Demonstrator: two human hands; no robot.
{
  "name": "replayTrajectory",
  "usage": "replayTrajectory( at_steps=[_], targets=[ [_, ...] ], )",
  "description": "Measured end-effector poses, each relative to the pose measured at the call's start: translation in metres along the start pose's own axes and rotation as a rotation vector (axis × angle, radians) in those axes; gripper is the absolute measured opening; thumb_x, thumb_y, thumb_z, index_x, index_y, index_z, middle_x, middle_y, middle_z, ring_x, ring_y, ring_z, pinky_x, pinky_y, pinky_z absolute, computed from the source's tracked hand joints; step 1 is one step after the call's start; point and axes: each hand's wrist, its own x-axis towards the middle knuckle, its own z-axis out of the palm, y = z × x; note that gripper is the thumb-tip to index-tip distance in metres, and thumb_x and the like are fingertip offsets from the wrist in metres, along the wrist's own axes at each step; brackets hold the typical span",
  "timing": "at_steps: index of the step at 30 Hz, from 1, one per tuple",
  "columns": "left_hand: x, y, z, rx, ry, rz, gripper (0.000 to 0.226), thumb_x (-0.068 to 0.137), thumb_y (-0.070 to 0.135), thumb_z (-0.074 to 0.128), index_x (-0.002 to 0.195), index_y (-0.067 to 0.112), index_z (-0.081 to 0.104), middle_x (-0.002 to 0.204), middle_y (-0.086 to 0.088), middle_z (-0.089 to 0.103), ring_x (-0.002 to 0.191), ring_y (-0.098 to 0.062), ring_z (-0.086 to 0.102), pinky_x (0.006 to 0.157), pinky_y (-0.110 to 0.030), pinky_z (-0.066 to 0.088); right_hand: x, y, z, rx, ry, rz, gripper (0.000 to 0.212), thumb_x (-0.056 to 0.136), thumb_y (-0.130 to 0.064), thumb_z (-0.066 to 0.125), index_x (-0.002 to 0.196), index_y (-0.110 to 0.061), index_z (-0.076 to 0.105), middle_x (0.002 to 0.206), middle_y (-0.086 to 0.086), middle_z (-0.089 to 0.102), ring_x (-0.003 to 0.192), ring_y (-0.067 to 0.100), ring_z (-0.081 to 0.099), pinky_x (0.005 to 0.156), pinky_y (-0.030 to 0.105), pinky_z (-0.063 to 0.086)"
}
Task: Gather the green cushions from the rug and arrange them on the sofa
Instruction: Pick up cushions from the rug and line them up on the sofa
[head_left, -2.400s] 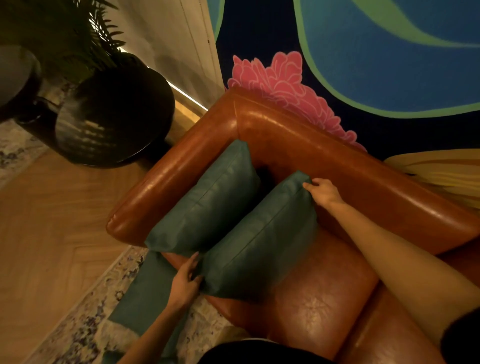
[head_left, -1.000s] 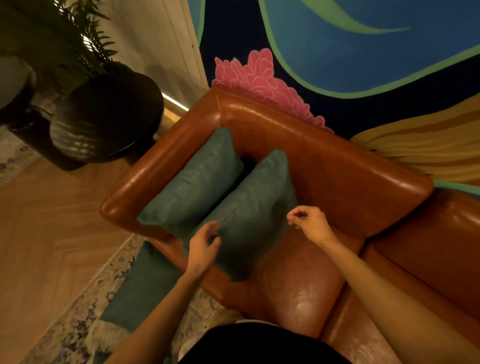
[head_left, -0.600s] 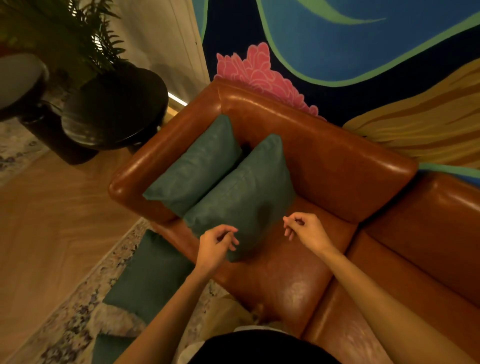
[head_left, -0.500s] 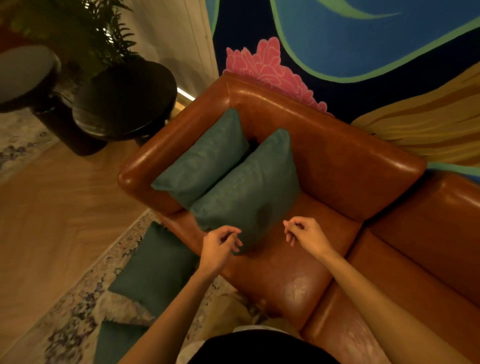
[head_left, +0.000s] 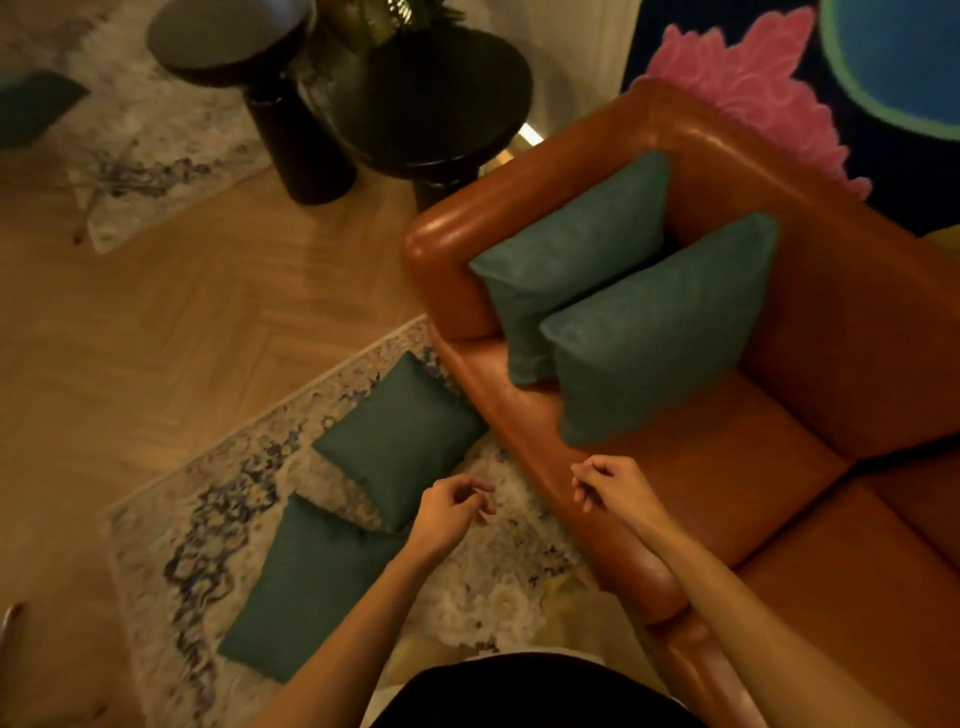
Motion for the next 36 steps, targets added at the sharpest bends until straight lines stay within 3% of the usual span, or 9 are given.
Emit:
replayTrajectory(
  at_steps=[6, 10, 15, 21, 24, 28, 30, 34, 36],
  targets=[
    [-0.055, -0.13, -0.081, -0.005, -0.065, -0.071, 0.023, 0.087, 0.0, 0.052, 0.091, 0.015, 0.07, 0.067, 0.002, 0.07, 0.055, -0.005, 0.063, 0.061, -0.023, 0.05, -0.007, 0.042, 0.128, -0.038, -0.063, 0.163, 0.034, 0.097, -0.004, 0.051, 0.064, -0.007, 0.057, 0.044, 0.0, 0.058, 0.03, 0.006, 0.049, 0.033, 0.017, 0.034],
    [-0.079, -0.226, -0.14, -0.013, -0.044, -0.191, 0.031, 0.087, 0.003, 0.053, 0.08, 0.028, 0.07, 0.072, -0.002, 0.073, 0.061, -0.013, 0.066, 0.062, -0.027, 0.051, -0.001, 0.084, 0.218, -0.082, -0.078, 0.26, 0.036, 0.098, -0.005, 0.049, 0.063, -0.008, 0.058, 0.044, -0.001, 0.059, 0.031, 0.006, 0.049, 0.035, 0.017, 0.033],
    [-0.104, -0.315, -0.19, -0.084, 0.016, -0.345, 0.031, 0.09, -0.007, 0.046, 0.082, 0.017, 0.066, 0.061, 0.0, 0.07, 0.05, -0.01, 0.062, 0.055, -0.022, 0.052, 0.0, 0.131, 0.307, -0.107, -0.136, 0.357, 0.033, 0.096, -0.007, 0.052, 0.064, -0.008, 0.062, 0.054, 0.008, 0.062, 0.036, 0.01, 0.053, 0.043, 0.022, 0.036],
    [-0.098, -0.453, -0.192, -0.218, 0.088, -0.58, 0.021, 0.092, -0.005, 0.046, 0.095, 0.003, 0.065, 0.059, 0.0, 0.069, 0.044, -0.006, 0.06, 0.044, -0.018, 0.047, 0.032, 0.201, 0.39, -0.095, -0.215, 0.512, 0.02, 0.094, -0.005, 0.054, 0.076, -0.005, 0.062, 0.052, 0.006, 0.063, 0.037, 0.013, 0.054, 0.044, 0.023, 0.034],
    [-0.074, -0.525, -0.173, -0.277, 0.095, -0.695, 0.018, 0.096, 0.004, 0.046, 0.103, 0.005, 0.062, 0.073, -0.005, 0.072, 0.048, -0.008, 0.062, 0.044, -0.022, 0.045, 0.066, 0.241, 0.417, -0.086, -0.234, 0.563, 0.016, 0.093, -0.006, 0.053, 0.082, -0.006, 0.064, 0.058, 0.007, 0.065, 0.043, 0.016, 0.056, 0.045, 0.022, 0.037],
    [-0.035, -0.62, -0.147, -0.381, 0.249, -0.836, 0.018, 0.098, 0.006, 0.044, 0.111, 0.004, 0.055, 0.083, -0.011, 0.067, 0.06, -0.02, 0.062, 0.038, -0.019, 0.044, 0.122, 0.306, 0.452, -0.058, -0.263, 0.596, 0.017, 0.093, -0.006, 0.053, 0.081, -0.006, 0.065, 0.06, 0.008, 0.065, 0.048, 0.018, 0.056, 0.053, 0.026, 0.04],
    [-0.022, -0.659, -0.129, -0.414, 0.307, -0.929, 0.017, 0.097, 0.004, 0.043, 0.11, 0.004, 0.054, 0.084, -0.014, 0.064, 0.064, -0.023, 0.058, 0.041, -0.021, 0.045, 0.142, 0.334, 0.463, -0.088, -0.266, 0.58, 0.016, 0.092, -0.004, 0.052, 0.082, -0.004, 0.065, 0.059, 0.009, 0.064, 0.046, 0.018, 0.054, 0.049, 0.025, 0.037],
    [0.008, -0.732, -0.096, -0.379, 0.362, -0.976, 0.007, 0.091, 0.015, 0.059, 0.096, 0.01, 0.06, 0.104, -0.012, 0.065, 0.087, -0.027, 0.058, 0.075, -0.041, 0.051, 0.186, 0.394, 0.49, -0.108, -0.265, 0.541, 0.015, 0.093, -0.003, 0.051, 0.082, -0.003, 0.062, 0.056, 0.007, 0.064, 0.041, 0.015, 0.054, 0.043, 0.02, 0.036],
    [0.018, -0.758, -0.075, -0.466, 0.306, -1.002, 0.03, 0.085, 0.014, 0.068, 0.112, 0.013, 0.055, 0.111, -0.006, 0.058, 0.096, -0.024, 0.054, 0.081, -0.041, 0.051, 0.196, 0.411, 0.499, -0.155, -0.287, 0.517, 0.015, 0.092, -0.002, 0.051, 0.082, -0.004, 0.062, 0.055, 0.007, 0.064, 0.04, 0.014, 0.055, 0.043, 0.019, 0.037]
  ],
)
